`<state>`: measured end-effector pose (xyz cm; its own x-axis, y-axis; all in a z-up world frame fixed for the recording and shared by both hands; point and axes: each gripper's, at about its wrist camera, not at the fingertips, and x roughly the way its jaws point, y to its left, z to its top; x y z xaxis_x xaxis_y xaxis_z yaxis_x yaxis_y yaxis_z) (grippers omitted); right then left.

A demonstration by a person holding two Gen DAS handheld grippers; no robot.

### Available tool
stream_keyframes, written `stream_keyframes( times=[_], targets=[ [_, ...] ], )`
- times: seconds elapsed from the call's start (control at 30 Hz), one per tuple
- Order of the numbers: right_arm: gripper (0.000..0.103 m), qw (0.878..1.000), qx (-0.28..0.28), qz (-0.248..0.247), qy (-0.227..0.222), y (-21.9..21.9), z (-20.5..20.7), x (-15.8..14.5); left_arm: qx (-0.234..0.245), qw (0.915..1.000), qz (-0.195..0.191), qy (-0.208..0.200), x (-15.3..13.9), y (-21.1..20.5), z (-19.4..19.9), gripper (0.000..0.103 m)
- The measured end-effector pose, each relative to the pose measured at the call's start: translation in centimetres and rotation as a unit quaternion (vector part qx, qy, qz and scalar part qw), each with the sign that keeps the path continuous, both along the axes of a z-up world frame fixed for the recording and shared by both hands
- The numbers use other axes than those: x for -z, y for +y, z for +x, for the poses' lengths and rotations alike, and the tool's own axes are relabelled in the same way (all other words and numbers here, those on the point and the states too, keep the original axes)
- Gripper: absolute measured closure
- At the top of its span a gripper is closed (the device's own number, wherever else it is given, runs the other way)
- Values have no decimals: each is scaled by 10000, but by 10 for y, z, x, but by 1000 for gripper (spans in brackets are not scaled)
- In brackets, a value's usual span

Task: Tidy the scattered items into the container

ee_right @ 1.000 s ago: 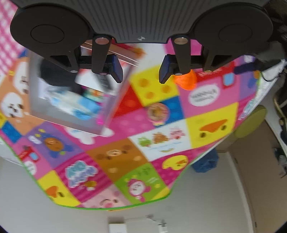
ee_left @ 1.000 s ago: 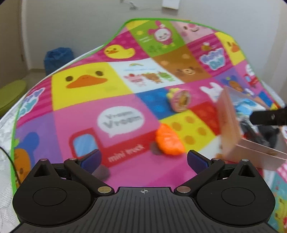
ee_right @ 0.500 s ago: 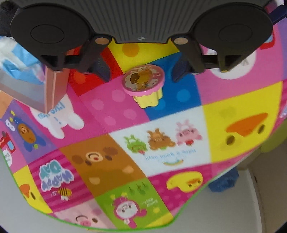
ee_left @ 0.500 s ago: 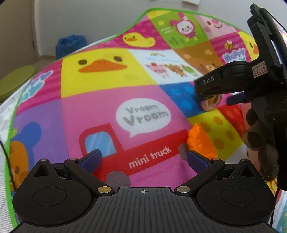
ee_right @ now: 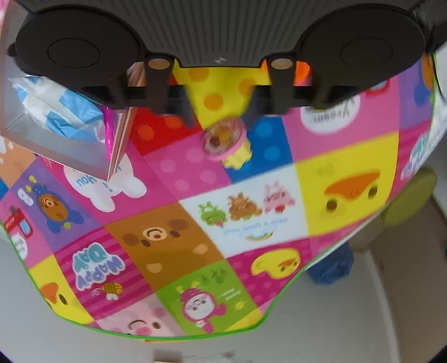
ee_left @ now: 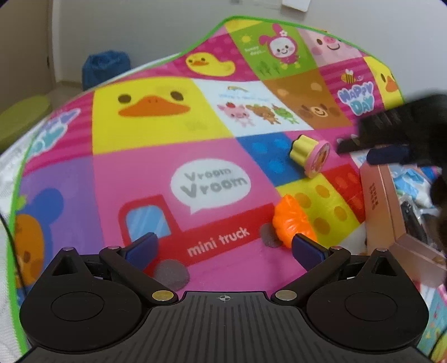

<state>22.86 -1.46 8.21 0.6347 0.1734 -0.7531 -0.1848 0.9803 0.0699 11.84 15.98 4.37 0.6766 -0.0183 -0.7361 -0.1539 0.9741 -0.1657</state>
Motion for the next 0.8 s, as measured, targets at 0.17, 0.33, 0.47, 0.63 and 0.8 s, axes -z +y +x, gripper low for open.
stream_keyframes(
  times=[0.17, 0.33, 0.47, 0.63, 0.8],
  targets=[
    [32, 9973, 496, 468, 274, 6, 42, 25, 110, 9998, -146, -14, 9, 0, 7, 0],
    [46, 9961, 546, 265, 645, 20, 67, 58, 277, 9996, -83, -17, 19, -7, 16, 0],
    [46, 9996, 135, -19, 235, 30, 48, 47, 260, 9995, -159, -47, 19, -4, 17, 0],
    [46, 9993, -332, 114, 130, 10, -18, 5, 285, 9995, -120, -29, 16, -3, 14, 0],
    [46, 9930, -927, -609, 396, -22, -115, -22, 181, 9998, -94, 34, 15, -1, 12, 0]
  ],
)
